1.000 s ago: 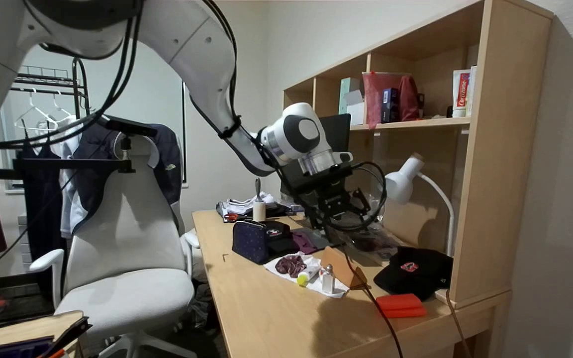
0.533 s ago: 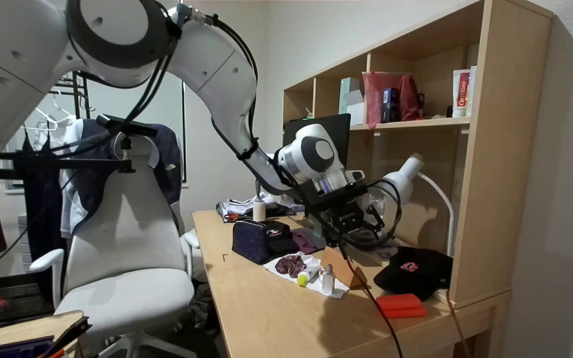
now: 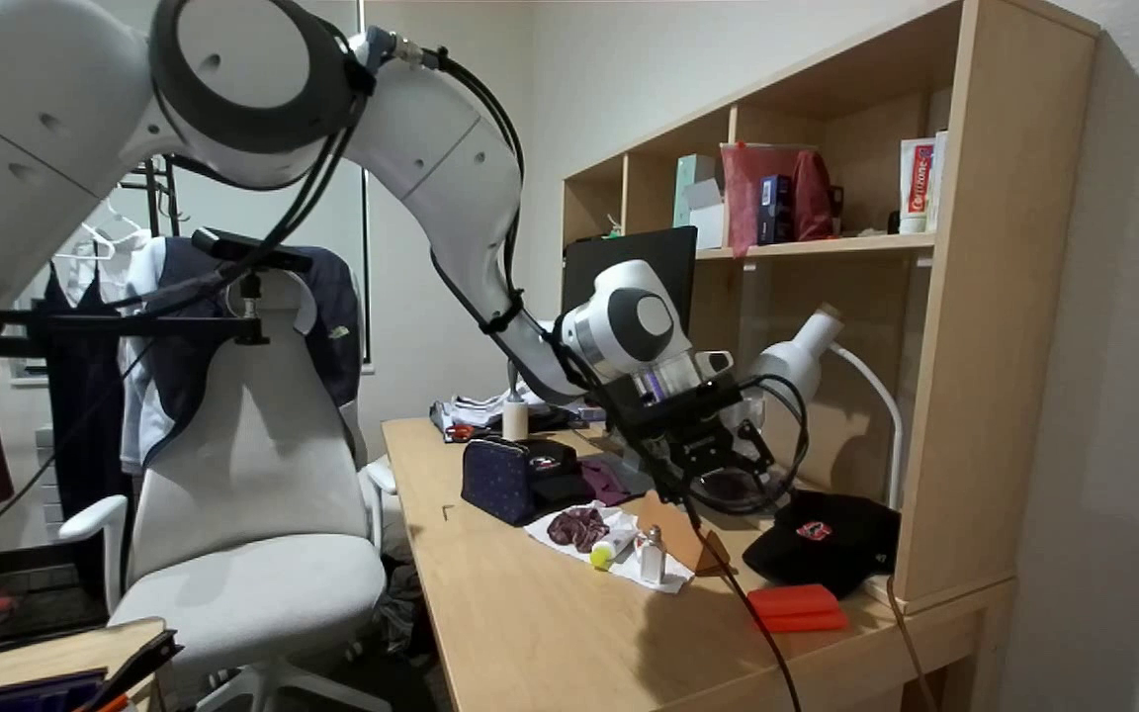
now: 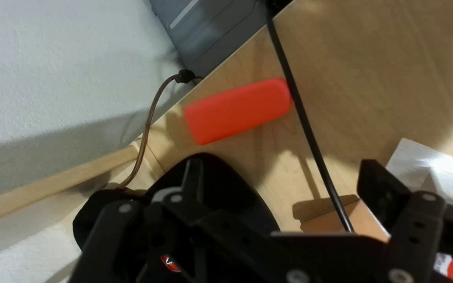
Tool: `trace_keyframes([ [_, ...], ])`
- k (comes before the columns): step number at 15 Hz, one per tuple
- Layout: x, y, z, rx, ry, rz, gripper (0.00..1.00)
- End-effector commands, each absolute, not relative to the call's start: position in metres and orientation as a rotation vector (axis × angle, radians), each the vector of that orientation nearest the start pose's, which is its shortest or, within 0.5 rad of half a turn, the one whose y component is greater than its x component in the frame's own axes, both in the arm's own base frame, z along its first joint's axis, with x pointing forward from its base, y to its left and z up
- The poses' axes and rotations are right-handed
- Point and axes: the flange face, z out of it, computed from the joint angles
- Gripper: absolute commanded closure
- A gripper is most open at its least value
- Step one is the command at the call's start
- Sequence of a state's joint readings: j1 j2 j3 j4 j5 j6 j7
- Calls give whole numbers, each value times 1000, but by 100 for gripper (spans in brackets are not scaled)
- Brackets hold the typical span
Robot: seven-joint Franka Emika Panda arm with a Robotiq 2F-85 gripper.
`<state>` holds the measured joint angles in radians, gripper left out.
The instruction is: Move the black cap to the left side of the desk
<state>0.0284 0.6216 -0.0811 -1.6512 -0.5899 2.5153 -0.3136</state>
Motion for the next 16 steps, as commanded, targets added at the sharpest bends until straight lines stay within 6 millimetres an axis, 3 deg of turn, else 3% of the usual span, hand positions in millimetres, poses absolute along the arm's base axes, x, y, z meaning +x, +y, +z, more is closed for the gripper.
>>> trace_keyframes([
  [1, 734, -46, 243, -3358, -1358, -341, 0],
  [5, 757, -49, 215, -3342, -1455, -387, 0],
  [9, 776, -35, 203, -3290, -1586, -473, 0],
  [16, 791, -15, 173, -3237, -1813, -368, 0],
])
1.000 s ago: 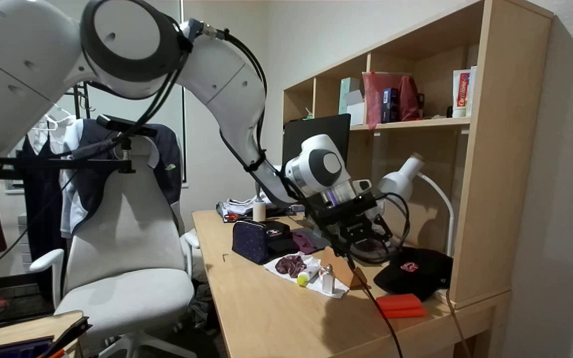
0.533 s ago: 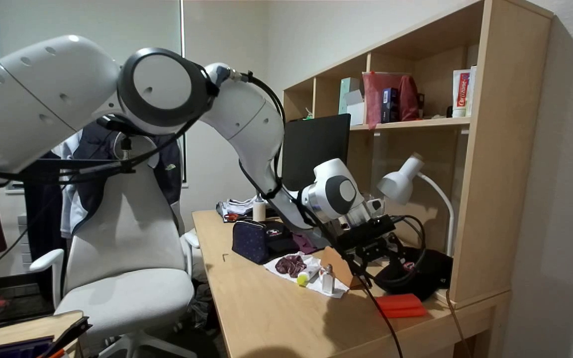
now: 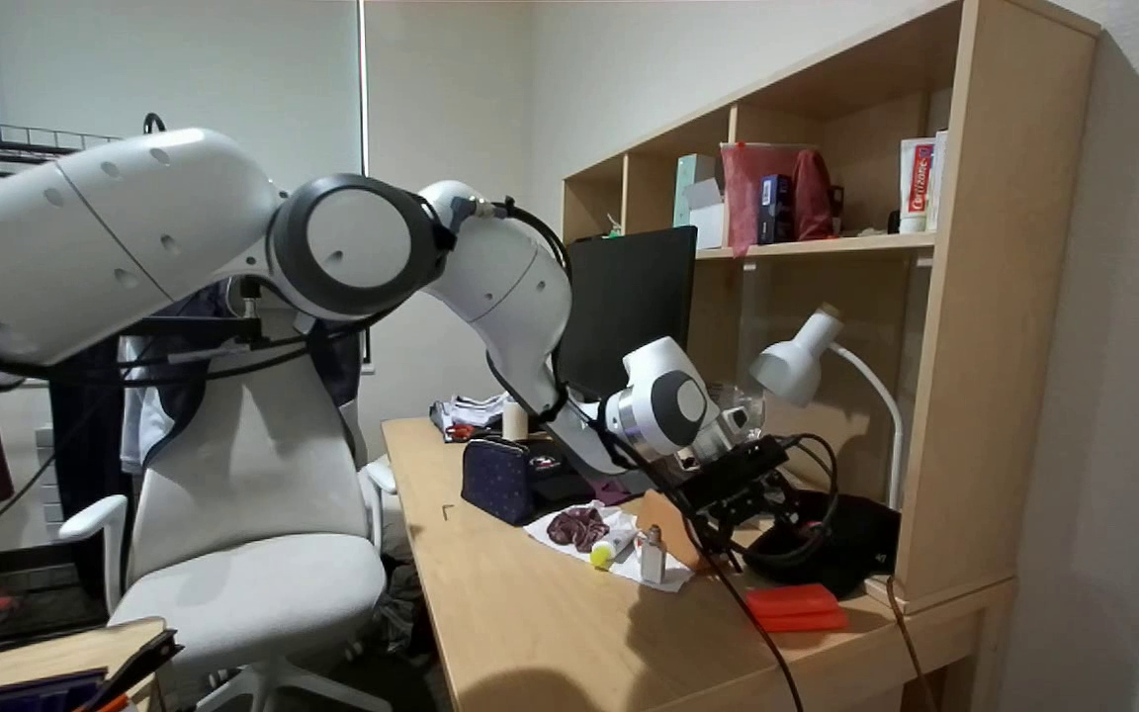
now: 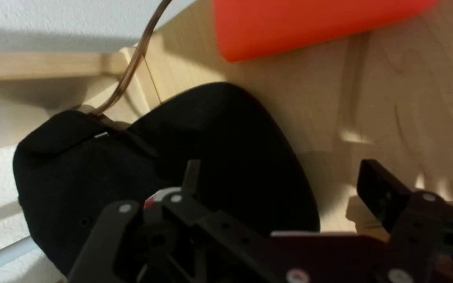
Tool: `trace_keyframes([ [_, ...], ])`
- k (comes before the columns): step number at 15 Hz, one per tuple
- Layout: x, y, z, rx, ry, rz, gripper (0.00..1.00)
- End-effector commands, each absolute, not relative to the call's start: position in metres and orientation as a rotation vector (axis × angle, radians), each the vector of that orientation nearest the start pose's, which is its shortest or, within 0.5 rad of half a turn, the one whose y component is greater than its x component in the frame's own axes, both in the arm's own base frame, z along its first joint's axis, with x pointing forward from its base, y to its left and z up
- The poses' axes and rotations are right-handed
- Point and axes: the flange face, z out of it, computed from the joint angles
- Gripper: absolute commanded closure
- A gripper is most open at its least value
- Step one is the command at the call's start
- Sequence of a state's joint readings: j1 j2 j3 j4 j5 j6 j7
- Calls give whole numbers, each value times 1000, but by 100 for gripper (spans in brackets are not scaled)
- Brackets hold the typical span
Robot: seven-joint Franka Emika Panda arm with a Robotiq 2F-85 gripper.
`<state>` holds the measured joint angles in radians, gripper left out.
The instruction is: Move the black cap to the left side of the desk
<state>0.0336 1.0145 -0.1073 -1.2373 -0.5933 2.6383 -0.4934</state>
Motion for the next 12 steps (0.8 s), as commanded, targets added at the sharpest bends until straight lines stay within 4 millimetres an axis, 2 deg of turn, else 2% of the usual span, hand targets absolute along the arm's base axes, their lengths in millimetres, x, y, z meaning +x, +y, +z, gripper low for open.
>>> trace_keyframes([
  [1, 793, -15, 170, 2205, 1252, 238, 0],
  [3, 795, -15, 164, 2180, 1253, 215, 0],
  [4, 796, -14, 162, 2170, 1259, 205, 25],
  [5, 797, -14, 161, 2162, 1265, 199, 26],
  [12, 805, -13, 168, 2124, 1266, 187, 72],
])
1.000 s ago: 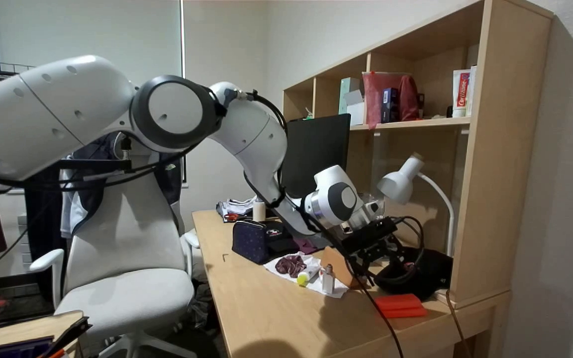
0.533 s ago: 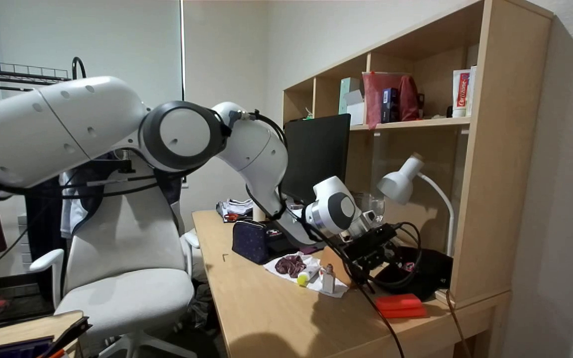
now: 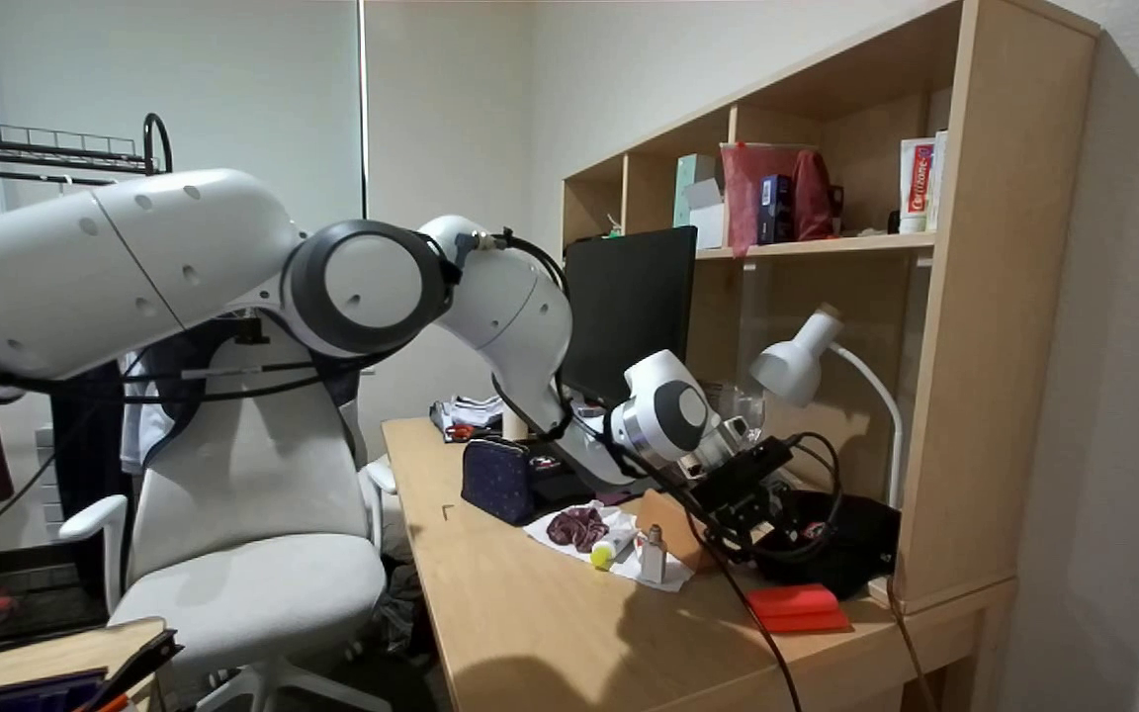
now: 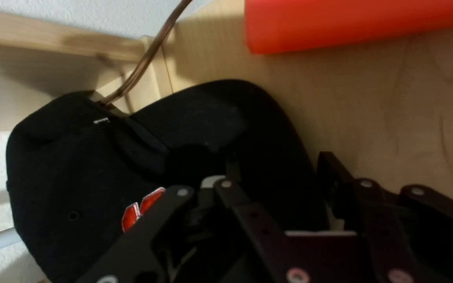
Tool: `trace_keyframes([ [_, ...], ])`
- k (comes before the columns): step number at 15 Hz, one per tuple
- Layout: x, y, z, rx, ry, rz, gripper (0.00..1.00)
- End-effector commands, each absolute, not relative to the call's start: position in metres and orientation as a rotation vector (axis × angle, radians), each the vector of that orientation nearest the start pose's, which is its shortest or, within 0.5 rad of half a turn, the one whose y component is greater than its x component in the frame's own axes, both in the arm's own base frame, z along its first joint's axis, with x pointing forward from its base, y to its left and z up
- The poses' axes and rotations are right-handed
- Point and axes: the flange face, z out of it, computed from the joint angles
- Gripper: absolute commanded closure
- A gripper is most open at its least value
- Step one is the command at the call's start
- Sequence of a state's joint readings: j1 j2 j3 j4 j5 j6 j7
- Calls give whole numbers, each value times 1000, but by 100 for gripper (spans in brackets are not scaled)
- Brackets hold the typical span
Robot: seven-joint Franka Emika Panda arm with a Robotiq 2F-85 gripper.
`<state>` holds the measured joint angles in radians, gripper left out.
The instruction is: Move the black cap to the left side of the desk
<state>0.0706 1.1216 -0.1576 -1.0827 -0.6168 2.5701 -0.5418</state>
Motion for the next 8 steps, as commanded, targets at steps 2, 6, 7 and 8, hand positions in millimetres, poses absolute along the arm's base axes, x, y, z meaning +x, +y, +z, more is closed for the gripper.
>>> trace_keyframes([
  [2, 807, -13, 171, 2117, 1265, 192, 84],
  [6, 809, -11, 183, 2094, 1257, 208, 92],
  [7, 810, -12, 189, 2099, 1239, 219, 93],
  [8, 809, -13, 194, 2105, 1224, 227, 93],
])
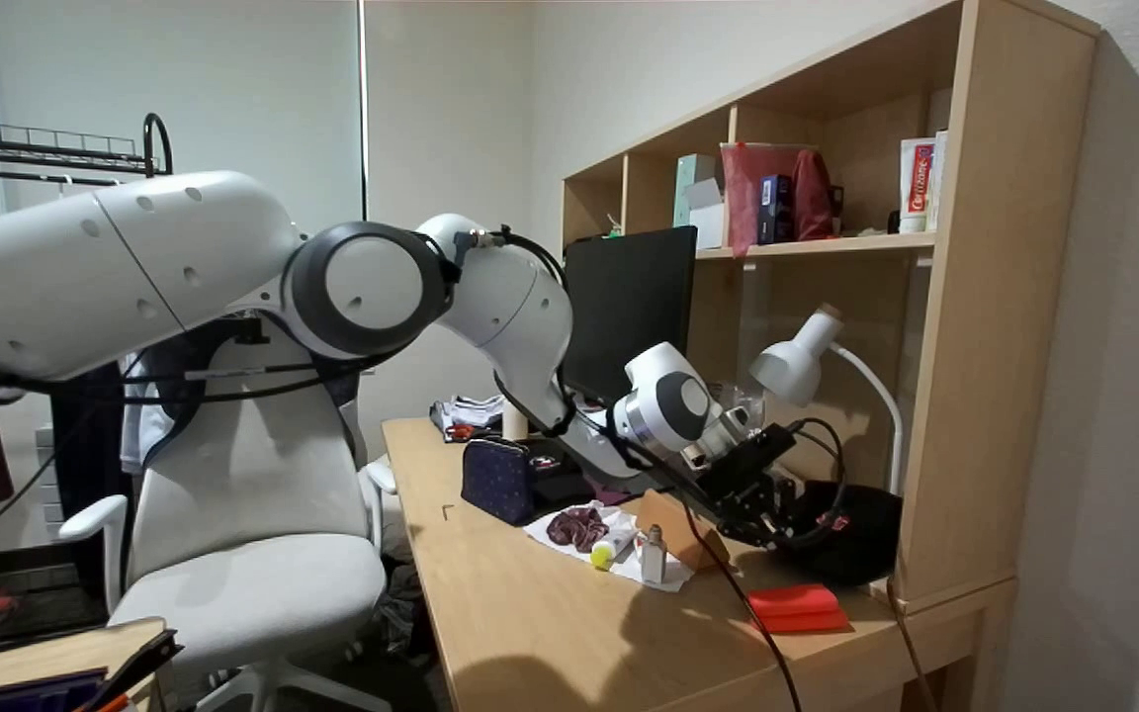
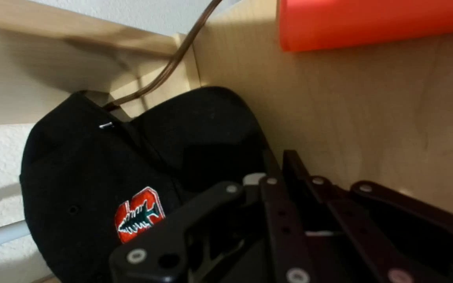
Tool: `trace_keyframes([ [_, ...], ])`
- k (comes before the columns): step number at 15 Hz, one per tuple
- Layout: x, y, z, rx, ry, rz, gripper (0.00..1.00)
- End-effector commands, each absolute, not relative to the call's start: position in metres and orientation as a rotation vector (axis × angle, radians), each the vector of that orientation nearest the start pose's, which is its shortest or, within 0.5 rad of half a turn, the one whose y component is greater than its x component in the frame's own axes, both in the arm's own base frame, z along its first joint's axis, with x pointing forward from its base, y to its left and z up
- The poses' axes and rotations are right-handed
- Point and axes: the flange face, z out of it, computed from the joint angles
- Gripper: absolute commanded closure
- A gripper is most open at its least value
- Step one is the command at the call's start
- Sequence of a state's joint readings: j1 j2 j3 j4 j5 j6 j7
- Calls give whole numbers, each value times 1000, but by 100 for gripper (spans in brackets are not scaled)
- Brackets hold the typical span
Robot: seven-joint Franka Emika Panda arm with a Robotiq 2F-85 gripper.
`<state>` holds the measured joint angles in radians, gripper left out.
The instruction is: Move the black cap to the left side of the desk
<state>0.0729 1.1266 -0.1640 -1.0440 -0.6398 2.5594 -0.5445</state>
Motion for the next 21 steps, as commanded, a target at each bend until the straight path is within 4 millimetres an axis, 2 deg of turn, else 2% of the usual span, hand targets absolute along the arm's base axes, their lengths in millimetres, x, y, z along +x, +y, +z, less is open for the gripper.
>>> trace_keyframes([
  [1, 808, -14, 203, 2110, 1206, 235, 92],
  [3, 806, -18, 222, 2130, 1153, 274, 89],
  [7, 796, -28, 267, 2187, 979, 376, 89],
  [13, 779, -34, 299, 2237, 854, 436, 91],
  [14, 778, -34, 299, 2245, 855, 443, 65],
  [16, 777, -31, 295, 2267, 894, 458, 63],
  [21, 784, -23, 254, 2338, 1023, 428, 32],
])
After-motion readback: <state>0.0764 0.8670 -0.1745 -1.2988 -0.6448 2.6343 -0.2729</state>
